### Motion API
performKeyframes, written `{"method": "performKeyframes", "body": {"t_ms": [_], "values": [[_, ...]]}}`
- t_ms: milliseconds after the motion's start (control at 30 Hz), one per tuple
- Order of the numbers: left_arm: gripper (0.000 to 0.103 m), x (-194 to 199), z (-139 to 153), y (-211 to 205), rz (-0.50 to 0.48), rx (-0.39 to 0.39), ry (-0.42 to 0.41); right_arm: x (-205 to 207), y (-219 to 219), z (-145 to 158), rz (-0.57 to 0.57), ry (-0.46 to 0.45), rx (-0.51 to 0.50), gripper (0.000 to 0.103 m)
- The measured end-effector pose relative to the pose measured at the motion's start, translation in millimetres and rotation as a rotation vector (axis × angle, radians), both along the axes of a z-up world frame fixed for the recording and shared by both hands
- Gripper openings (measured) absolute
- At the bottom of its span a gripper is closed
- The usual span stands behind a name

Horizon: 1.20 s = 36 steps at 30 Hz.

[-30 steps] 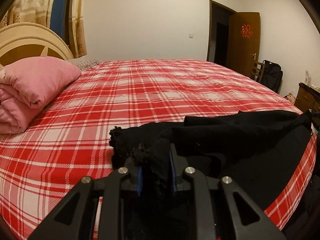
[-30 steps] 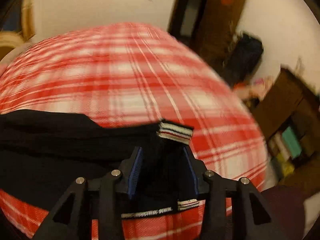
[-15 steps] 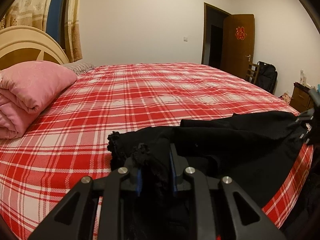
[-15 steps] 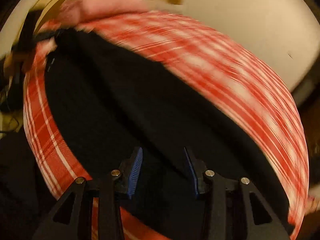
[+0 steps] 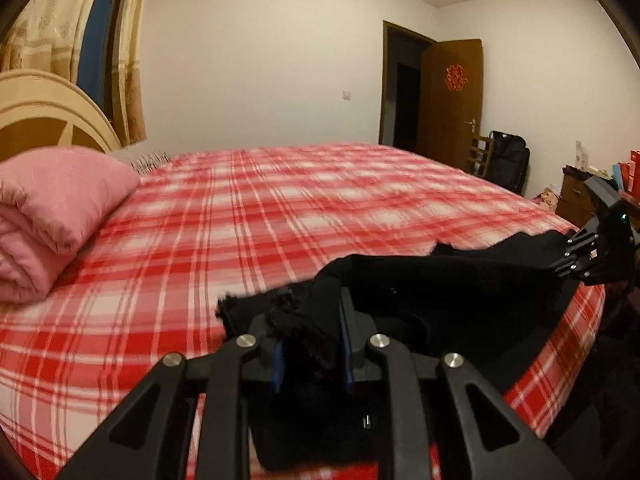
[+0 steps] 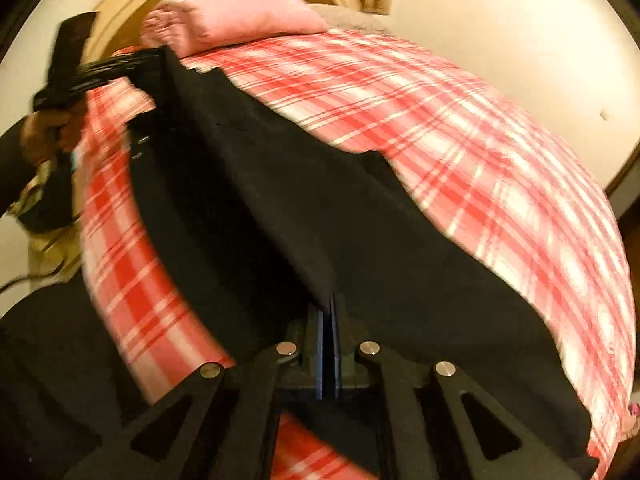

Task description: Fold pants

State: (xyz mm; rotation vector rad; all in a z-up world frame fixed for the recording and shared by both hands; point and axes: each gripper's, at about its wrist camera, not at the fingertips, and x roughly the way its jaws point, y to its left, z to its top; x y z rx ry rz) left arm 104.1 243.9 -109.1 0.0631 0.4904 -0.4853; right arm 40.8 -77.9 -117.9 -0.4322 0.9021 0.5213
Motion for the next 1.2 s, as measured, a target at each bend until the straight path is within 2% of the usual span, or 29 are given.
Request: {"method": "performKeyframes", "body": {"t_ms": [100,167,233,267,333,500,567,633,700,767,833,867,933,1033,1100,1200], "values": [[0.027,-4.2,-23.2,2.0,0.001,0.031,0.048,0.6,5.8,-27.8,0.001,0.032,-0.042,0.003],[0.036,-6.4,-31.1,3.6,0.009,0.049,0.056,4.4,7.9,-46.3,-0.006,0.051,-0.051,0.003],[0.056,-8.5,-32.7,7.5,0.037,0.078,0.050,-0.1,11.1,-43.4,-0.005,0.042,-0.058,0.003],[0.062,-10.6,-31.8,9.4,0.036,0.093,0.048,1.3,9.4,-41.5,-0.011,0.054,-0.049,0.003],[0.080,-15.8,-29.1,14.8,0.027,0.143,0.037,3.0,6.1,-41.0,-0.011,0.082,-0.035,0.004],[0.084,-29.4,-31.6,25.7,-0.032,0.274,0.072,-6.2,8.1,-40.4,0.010,0.086,-0.060,0.006],[0.084,-34.1,-36.1,31.6,-0.011,0.345,0.077,-8.6,11.4,-41.8,0.022,0.080,-0.075,0.007],[0.084,-34.7,-39.2,43.6,0.042,0.370,0.080,-10.1,9.0,-40.9,0.022,0.092,-0.069,0.008],[0.084,-32.8,-37.7,58.7,0.108,0.337,0.085,-11.5,2.8,-38.4,0.035,0.125,-0.064,0.008],[0.084,-35.1,-27.4,71.1,0.186,0.269,0.048,-15.6,-0.6,-31.6,0.070,0.158,-0.048,0.009],[0.084,-38.9,-10.7,74.7,0.257,0.198,-0.006,-13.8,-8.9,-17.9,0.095,0.196,0.024,0.009],[0.084,-41.4,-1.2,72.2,0.256,0.155,-0.035,-10.8,-14.7,-9.0,0.102,0.216,0.071,0.009],[0.094,-42.9,16.9,58.7,0.227,0.053,-0.091,-1.8,-21.6,7.2,0.101,0.221,0.153,0.009],[0.096,-30.7,23.6,24.4,0.101,-0.077,-0.074,31.8,-22.8,22.5,0.051,0.198,0.242,0.010],[0.096,-21.0,16.6,-5.9,0.038,-0.102,-0.039,63.6,-17.7,25.2,-0.014,0.187,0.299,0.010],[0.096,-10.6,-5.7,-52.3,-0.060,-0.063,0.024,115.4,-11.3,16.0,-0.103,0.212,0.393,0.012]]}}
